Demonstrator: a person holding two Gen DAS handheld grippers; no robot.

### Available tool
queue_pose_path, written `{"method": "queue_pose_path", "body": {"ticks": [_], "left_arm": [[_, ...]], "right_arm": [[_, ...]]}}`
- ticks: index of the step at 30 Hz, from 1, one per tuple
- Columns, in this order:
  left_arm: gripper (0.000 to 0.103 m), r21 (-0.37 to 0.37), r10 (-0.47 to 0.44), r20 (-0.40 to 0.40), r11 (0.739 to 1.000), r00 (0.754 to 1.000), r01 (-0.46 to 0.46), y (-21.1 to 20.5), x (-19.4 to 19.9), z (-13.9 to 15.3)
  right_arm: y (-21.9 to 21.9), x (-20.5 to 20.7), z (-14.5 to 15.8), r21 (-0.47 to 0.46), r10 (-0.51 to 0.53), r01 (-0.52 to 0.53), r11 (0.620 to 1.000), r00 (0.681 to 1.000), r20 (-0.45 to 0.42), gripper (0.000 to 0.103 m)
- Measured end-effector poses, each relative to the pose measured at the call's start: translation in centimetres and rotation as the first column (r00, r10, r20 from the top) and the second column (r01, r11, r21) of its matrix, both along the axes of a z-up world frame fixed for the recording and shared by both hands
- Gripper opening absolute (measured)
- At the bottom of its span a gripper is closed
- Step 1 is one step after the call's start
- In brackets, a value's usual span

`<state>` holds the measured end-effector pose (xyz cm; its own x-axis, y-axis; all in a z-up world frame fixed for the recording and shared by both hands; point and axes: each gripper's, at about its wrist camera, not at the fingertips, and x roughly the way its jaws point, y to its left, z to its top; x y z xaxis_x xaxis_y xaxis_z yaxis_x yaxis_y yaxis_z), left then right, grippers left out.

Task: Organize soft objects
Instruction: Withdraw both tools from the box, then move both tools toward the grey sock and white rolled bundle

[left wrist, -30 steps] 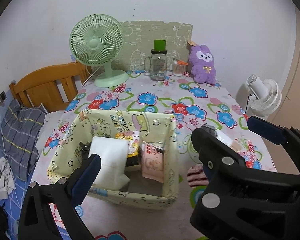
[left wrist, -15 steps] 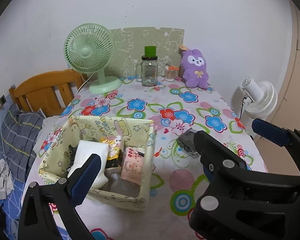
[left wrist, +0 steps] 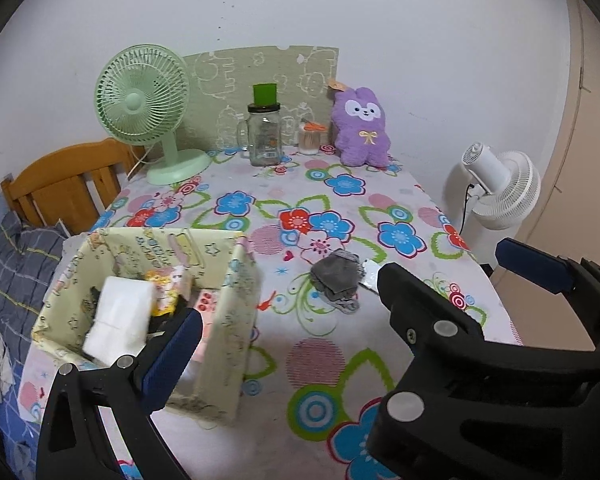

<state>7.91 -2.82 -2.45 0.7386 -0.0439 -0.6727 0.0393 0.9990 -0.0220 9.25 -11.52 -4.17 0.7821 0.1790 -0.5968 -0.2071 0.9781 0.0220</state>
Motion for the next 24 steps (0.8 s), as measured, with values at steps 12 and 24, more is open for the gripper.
{"method": "queue_pose_path", "body": {"ticks": [12,24], "left_arm": [[0.101,0.014,-0.054,-0.028,0.998,0.998,0.054,-2.8,1.7,-2.7],[0.101,-0.010,-0.070,-0.119,0.998,0.990,0.070,-4.1,4.5,-5.7]], "right_arm": [[-2.4,1.6,-2.5,-0.038,-0.022,0.022,0.999,1.000,0.000,0.092],[-3.8,4.6,-5.4,-0.022,-0.021,0.020,1.000,0.998,-0.053,0.092]]}}
